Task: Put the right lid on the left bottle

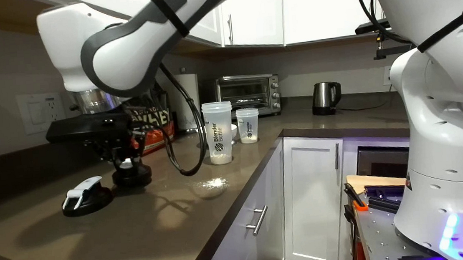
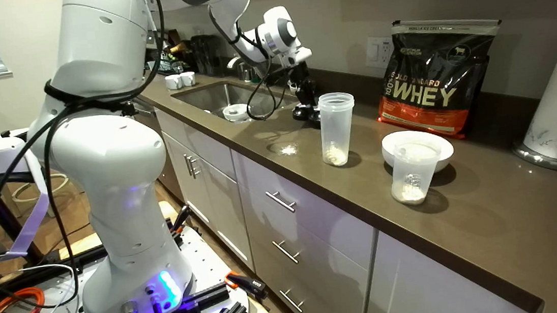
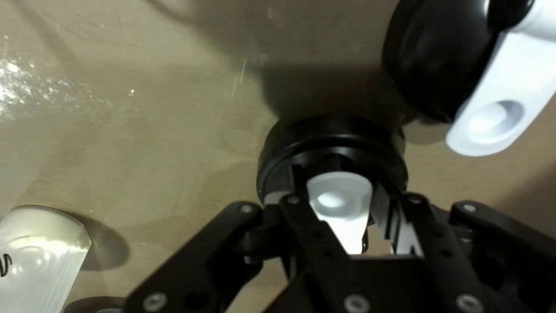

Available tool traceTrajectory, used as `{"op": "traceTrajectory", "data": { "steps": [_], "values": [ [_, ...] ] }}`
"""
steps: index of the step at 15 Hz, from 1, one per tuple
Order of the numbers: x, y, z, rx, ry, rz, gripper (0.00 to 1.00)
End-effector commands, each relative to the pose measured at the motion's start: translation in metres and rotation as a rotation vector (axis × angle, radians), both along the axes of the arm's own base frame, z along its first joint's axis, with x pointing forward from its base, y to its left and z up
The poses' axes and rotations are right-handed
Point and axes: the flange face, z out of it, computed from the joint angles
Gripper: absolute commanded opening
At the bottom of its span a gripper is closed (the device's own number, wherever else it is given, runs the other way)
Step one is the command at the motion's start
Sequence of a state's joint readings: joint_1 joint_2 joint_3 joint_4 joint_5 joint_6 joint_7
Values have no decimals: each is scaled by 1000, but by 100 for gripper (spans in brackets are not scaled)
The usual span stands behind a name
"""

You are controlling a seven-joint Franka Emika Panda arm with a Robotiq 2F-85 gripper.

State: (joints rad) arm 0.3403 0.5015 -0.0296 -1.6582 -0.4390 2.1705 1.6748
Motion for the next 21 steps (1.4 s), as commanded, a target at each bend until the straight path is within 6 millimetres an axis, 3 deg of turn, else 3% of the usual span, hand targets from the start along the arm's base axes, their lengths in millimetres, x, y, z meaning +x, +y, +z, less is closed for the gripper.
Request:
{"op": "traceTrajectory", "data": {
  "steps": [1,6,10,15,21],
  "values": [
    [-27,15,20,14,32,18,13],
    [-61,34,47,60,61,65,13],
    [-88,38,77,105,59,64,13],
    [-116,29,125,79,42,53,13],
    [-133,11,173,47,17,16,13]
  ]
}}
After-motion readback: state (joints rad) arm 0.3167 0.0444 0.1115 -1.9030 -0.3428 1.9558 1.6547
